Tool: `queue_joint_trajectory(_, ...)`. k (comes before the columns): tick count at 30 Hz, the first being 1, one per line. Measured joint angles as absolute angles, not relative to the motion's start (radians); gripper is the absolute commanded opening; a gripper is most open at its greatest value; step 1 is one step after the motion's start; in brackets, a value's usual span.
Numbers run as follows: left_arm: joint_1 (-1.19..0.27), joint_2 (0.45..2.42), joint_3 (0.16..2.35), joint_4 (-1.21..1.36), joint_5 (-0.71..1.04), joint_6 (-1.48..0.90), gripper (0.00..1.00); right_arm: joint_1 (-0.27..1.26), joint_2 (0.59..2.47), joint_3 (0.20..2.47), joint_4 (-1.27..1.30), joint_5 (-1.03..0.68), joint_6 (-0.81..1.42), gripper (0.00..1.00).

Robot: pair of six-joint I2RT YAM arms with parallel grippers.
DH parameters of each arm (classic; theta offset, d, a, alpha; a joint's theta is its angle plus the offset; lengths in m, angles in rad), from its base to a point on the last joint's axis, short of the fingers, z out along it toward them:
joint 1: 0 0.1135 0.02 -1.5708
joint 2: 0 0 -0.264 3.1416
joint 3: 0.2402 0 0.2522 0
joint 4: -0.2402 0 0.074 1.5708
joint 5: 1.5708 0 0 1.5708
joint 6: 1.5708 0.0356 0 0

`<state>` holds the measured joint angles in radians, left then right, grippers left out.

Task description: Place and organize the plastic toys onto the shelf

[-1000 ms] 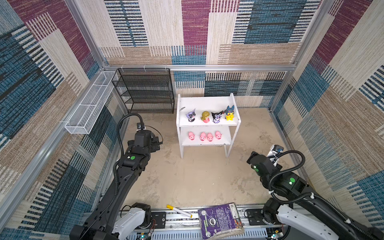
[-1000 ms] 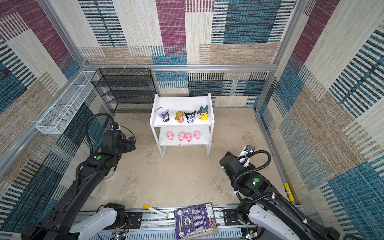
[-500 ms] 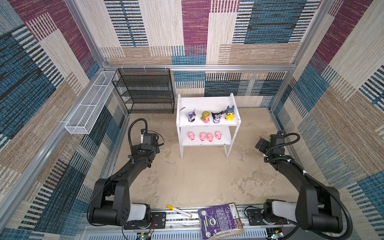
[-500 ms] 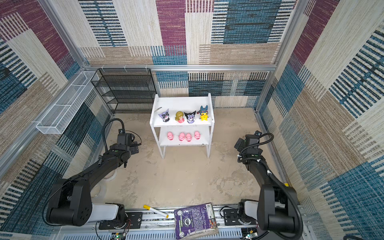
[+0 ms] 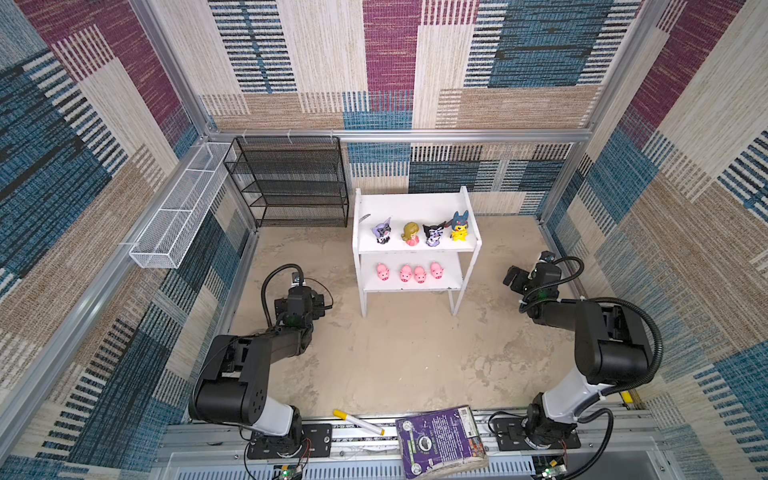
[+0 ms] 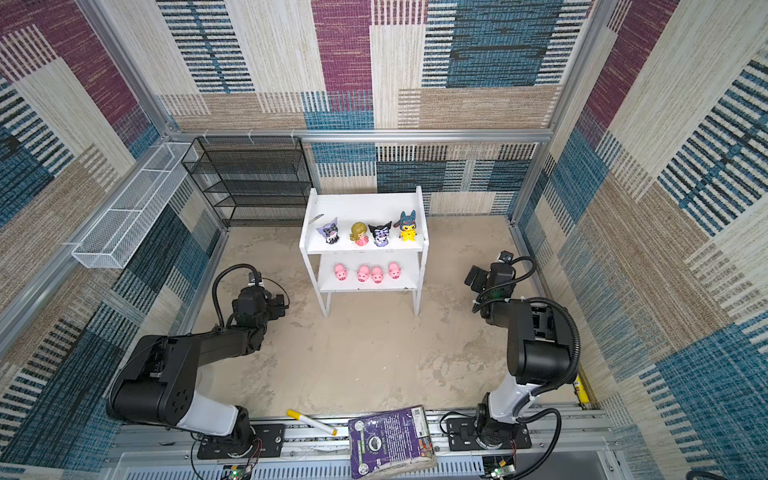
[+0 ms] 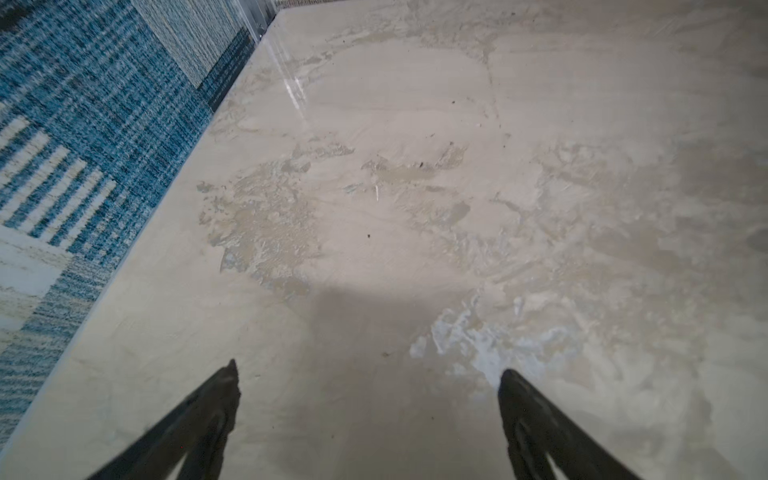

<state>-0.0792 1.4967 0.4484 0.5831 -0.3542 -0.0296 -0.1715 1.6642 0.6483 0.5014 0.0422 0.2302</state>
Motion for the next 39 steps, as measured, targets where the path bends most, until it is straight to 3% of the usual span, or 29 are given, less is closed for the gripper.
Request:
queue_joint_trajectory(3, -0.064, 1.533, 0.374, 0.769, -0.306, -0.022, 0.95, -0.170, 1.617, 0.556, 0.587, 0.034, 0.219, 1.00)
queue_joint_trajectory(11, -0.040, 1.539, 0.397, 0.821, -0.221, -0.020, 0.99, -0.153, 1.473, 0.342, 0.841, 0.033, 0.196, 1.00)
queue_joint_trajectory(16, -0.039, 1.539, 0.397, 0.827, -0.204, -0.020, 0.98, -0.038, 1.482, 0.165, 1.130, 0.046, 0.101, 1.00)
queue_joint_trajectory(39, -0.002, 1.544, 0.416, 0.810, -0.125, -0.020, 0.98, 0.000, 1.536, 0.188, 1.281, 0.108, 0.025, 1.00)
